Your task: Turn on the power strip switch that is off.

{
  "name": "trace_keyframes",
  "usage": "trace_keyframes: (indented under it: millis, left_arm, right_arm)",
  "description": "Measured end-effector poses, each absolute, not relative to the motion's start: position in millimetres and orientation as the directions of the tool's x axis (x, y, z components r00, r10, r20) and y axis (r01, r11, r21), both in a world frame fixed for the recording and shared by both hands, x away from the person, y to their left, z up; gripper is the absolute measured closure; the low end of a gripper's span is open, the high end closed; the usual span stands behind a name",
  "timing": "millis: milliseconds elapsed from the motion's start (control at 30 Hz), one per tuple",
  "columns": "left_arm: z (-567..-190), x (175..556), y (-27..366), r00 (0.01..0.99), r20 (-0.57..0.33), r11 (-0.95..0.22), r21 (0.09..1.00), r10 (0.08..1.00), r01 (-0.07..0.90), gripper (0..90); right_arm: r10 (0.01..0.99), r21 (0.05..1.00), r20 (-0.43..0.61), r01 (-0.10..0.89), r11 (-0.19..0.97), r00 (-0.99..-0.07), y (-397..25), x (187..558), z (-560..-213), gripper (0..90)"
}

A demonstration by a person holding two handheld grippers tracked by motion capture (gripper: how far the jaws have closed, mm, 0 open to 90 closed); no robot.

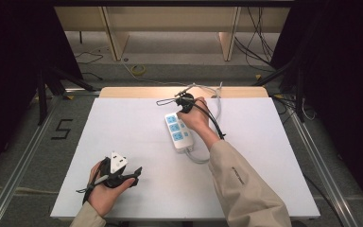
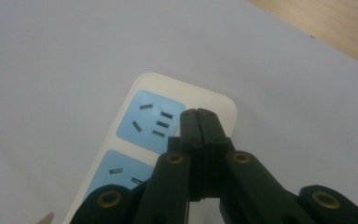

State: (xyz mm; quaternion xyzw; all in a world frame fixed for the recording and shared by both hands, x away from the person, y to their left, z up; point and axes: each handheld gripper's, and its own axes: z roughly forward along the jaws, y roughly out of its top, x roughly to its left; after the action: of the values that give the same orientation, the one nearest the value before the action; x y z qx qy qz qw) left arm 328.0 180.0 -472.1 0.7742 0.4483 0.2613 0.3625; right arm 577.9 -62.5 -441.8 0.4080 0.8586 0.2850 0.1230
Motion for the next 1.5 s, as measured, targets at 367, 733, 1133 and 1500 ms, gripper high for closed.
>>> trace_keyframes:
  millis: [367,733,1133,1500]
  left_arm:
    - [-472.3,328.0,179.9,0.463,0.080,-0.337,0.795,0.883,0.505,30.4]
    - [-472.4,328.0,179.8,0.465,0.079,-0.337,0.794,0.882,0.506,30.5]
    - [-472.5,327.7,180.0,0.466,0.079,-0.338,0.795,0.881,0.504,30.6]
    - [-472.7,327.3,179.8,0.466,0.078,-0.337,0.795,0.881,0.505,30.6]
  right_arm:
    - [0.772,0.582,0.017,0.634,0.509,-0.635,-63.4,580.3,-444.2,90.0]
    - [0.773,0.583,0.015,0.634,0.509,-0.634,-63.1,582.3,-443.9,90.0]
    - [0.773,0.576,0.009,0.636,0.514,-0.634,-59.3,584.1,-444.4,90.0]
    - [0.772,0.575,0.010,0.635,0.516,-0.636,-60.2,585.1,-445.6,90.0]
